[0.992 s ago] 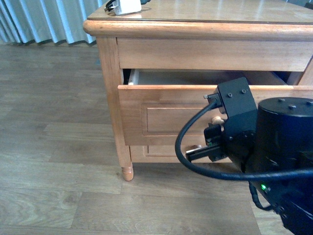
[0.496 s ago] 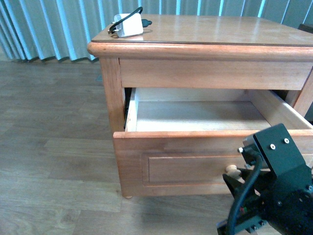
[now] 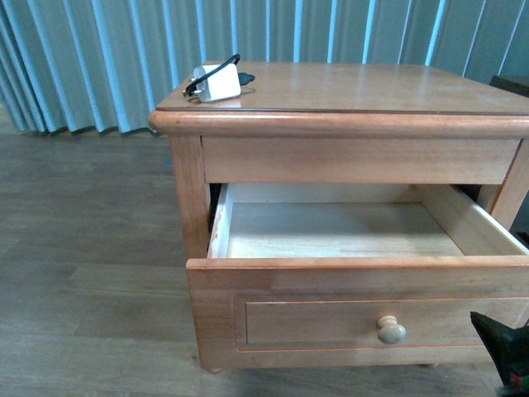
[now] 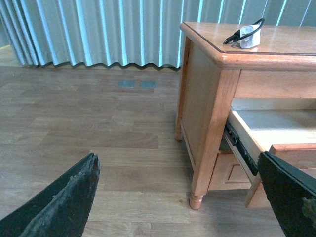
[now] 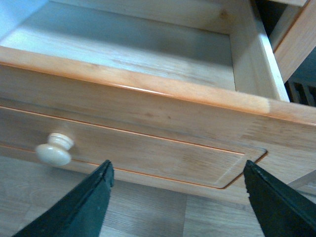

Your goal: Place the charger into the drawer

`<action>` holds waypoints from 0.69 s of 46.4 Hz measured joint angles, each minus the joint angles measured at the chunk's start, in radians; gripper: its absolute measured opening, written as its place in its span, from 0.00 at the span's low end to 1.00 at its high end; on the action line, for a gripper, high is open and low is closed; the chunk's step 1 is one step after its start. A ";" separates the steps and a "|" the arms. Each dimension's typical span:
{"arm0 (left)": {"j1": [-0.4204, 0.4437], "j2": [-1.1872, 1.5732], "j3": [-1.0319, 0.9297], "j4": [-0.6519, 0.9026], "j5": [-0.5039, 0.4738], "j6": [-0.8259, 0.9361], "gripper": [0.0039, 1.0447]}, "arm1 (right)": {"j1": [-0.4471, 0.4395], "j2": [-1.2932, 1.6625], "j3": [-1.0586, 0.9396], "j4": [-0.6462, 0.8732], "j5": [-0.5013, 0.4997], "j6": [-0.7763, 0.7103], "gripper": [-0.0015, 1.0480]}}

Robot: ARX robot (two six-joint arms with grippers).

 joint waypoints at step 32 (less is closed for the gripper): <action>0.000 0.000 0.000 0.000 -0.001 0.000 0.94 | -0.795 -1.107 -0.062 -0.721 -0.702 0.187 0.92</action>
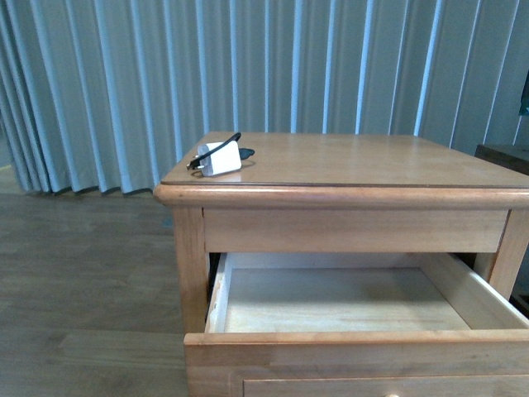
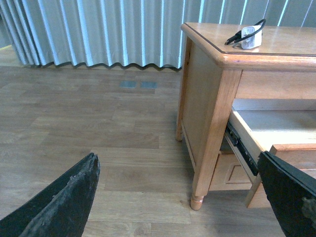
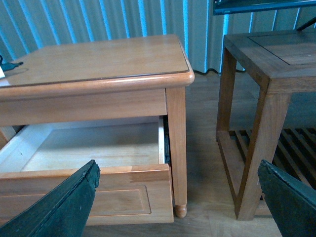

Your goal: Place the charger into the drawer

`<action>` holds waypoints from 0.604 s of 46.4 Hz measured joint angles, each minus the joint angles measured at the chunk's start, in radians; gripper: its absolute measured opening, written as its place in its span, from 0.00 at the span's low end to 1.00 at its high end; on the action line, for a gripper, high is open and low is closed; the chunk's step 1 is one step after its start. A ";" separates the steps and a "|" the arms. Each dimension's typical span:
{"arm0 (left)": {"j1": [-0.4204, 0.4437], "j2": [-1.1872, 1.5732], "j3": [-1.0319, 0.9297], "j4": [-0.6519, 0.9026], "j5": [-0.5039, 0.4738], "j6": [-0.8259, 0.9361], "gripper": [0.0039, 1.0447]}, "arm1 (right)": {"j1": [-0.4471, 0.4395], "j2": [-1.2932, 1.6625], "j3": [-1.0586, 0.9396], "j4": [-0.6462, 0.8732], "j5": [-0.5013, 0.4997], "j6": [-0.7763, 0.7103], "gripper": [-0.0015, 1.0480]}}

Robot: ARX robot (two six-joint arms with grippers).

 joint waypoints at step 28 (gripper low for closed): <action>0.000 0.000 0.000 0.000 0.000 0.000 0.94 | -0.092 -0.006 -0.076 0.198 -0.103 0.117 0.92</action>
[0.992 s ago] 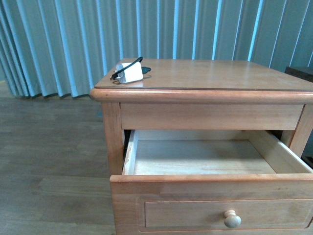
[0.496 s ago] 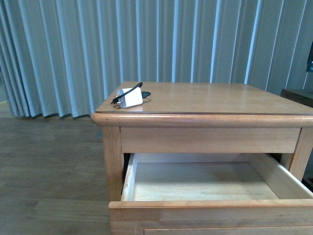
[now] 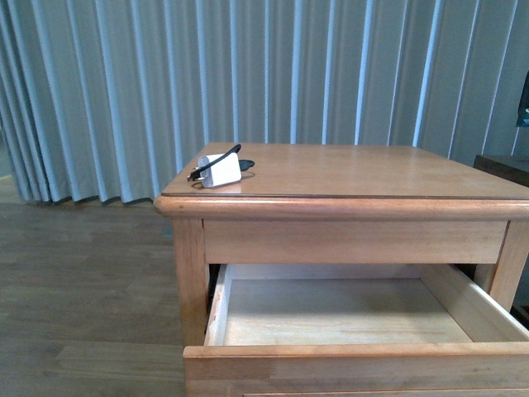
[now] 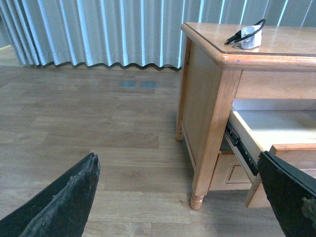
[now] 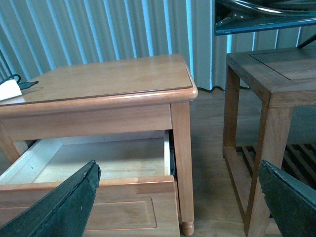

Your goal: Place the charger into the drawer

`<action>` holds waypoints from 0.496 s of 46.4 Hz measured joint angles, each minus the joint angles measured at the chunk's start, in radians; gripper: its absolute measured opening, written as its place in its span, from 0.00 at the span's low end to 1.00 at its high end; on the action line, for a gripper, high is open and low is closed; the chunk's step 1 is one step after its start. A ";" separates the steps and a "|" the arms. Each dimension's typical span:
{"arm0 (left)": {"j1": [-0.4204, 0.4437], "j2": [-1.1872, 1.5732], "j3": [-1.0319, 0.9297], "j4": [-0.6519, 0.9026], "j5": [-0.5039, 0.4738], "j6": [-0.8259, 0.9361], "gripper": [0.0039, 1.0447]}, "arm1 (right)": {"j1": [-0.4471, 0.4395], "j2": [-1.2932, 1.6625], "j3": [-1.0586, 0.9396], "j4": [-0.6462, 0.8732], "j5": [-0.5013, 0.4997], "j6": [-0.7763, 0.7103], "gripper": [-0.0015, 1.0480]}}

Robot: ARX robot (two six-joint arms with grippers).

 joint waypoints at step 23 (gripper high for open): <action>-0.181 0.409 0.025 0.441 -0.529 -0.126 0.94 | 0.000 0.000 -0.001 0.000 0.000 0.001 0.92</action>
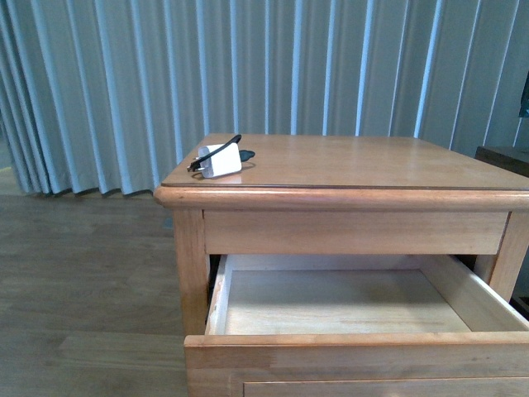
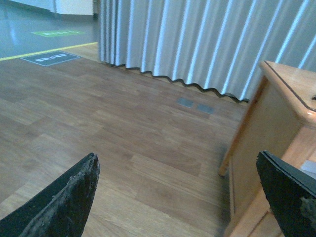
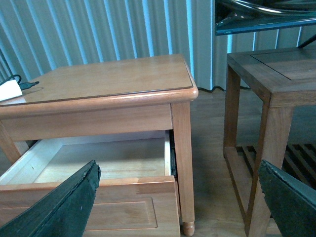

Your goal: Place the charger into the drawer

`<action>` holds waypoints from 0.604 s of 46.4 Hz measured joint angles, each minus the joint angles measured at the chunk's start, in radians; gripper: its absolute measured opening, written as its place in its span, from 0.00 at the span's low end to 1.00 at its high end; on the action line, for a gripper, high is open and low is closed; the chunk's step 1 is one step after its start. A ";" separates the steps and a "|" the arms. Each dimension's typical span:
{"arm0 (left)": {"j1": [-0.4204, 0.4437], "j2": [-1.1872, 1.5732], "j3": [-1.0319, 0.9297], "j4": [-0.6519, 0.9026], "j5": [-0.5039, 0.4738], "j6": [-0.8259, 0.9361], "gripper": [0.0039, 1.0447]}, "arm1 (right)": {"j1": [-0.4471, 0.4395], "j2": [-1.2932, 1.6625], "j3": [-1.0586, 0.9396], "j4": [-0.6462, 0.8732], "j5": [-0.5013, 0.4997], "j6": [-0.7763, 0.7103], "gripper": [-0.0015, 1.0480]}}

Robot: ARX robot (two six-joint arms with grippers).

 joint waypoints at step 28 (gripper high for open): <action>-0.013 1.071 0.728 0.231 0.487 0.050 0.94 | 0.000 0.000 0.000 0.000 0.000 0.001 0.92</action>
